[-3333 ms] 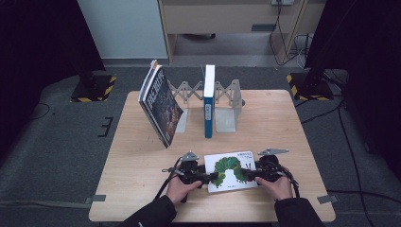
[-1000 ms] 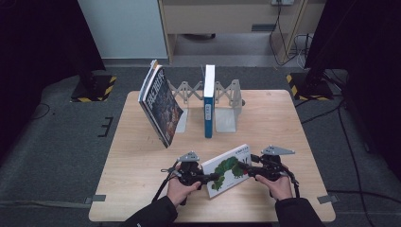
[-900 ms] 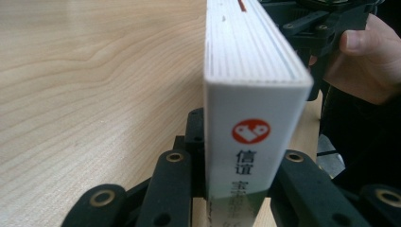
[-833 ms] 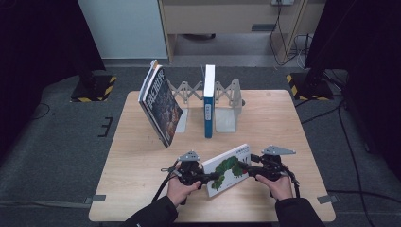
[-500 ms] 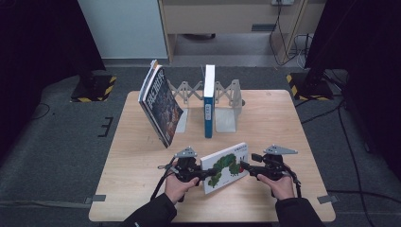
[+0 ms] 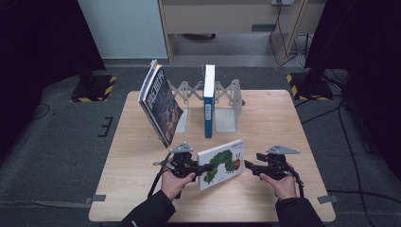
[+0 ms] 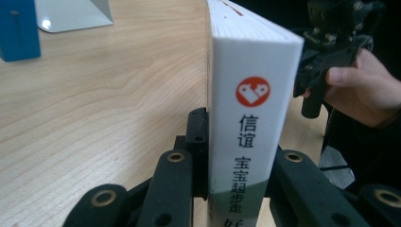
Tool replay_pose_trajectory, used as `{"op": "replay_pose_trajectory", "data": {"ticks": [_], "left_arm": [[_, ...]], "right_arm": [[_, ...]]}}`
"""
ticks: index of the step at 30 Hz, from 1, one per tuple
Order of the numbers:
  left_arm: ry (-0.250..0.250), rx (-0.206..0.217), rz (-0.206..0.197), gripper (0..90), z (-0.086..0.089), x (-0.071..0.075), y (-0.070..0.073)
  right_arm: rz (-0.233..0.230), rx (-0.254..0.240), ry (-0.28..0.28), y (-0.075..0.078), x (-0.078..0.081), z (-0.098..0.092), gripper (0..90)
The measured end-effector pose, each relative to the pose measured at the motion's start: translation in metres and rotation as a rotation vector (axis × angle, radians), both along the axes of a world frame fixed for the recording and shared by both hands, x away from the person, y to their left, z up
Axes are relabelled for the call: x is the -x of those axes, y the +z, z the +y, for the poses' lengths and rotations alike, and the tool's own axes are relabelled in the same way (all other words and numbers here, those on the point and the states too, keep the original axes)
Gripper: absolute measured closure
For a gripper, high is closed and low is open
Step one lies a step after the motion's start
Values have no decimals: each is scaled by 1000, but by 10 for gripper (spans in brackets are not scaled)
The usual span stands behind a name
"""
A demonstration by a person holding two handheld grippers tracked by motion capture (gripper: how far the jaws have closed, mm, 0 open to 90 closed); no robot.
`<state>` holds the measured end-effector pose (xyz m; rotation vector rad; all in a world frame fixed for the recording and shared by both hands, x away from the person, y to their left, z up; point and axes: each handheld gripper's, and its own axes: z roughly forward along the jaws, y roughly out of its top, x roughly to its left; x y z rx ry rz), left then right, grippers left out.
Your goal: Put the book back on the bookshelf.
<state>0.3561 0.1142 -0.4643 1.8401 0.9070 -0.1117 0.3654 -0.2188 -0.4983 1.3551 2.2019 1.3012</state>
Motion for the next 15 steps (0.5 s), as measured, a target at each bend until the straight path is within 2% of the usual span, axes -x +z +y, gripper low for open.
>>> {"op": "replay_pose_trajectory", "data": {"ticks": [5, 8, 15], "left_arm": [[35, 13, -25, 748, 10, -3, 12], [55, 27, -43, 748, 16, -5, 19], [90, 26, -83, 748, 24, -6, 34]], "right_arm": [[9, 82, -33, -2, -1, -5, 296], [15, 109, -56, -4, -3, -9, 276], [64, 215, -102, -11, -6, -18, 198]]}}
